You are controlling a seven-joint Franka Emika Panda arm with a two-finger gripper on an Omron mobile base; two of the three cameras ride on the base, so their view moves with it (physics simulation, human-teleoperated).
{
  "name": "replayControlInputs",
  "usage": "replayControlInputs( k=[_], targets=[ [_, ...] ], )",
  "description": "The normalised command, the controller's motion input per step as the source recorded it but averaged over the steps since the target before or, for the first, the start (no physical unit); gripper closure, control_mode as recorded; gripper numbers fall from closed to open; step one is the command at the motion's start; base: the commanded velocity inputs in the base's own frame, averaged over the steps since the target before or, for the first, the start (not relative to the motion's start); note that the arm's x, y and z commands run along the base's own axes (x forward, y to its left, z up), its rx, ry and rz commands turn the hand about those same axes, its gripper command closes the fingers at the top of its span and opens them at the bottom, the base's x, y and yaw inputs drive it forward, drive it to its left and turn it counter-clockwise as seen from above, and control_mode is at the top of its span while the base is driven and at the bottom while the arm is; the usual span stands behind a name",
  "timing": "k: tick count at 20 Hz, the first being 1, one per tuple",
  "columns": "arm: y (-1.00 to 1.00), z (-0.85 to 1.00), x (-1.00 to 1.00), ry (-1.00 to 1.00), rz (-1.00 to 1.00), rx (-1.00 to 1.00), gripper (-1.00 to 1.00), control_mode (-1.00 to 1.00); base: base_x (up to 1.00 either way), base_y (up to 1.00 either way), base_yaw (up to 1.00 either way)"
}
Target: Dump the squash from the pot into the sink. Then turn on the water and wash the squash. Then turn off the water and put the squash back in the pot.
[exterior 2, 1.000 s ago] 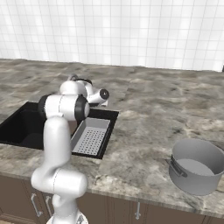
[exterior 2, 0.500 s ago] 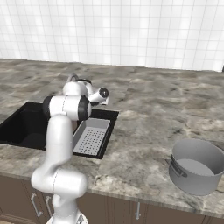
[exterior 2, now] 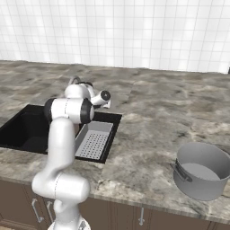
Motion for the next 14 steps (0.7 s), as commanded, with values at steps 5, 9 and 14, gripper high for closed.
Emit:
replayControlInputs(
  k=[5,9,14],
  targets=[
    [0.03,-0.15,0.14,0.00,-0.01,0.00,-1.00,-1.00,0.00,0.00,0.00],
    [0.05,-0.20,0.30,0.00,-0.03,0.00,-1.00,-1.00,0.00,0.00,0.00],
    [0.05,-0.11,0.36,0.00,-0.04,0.00,-1.00,-1.00,0.00,0.00,0.00]
  ],
)
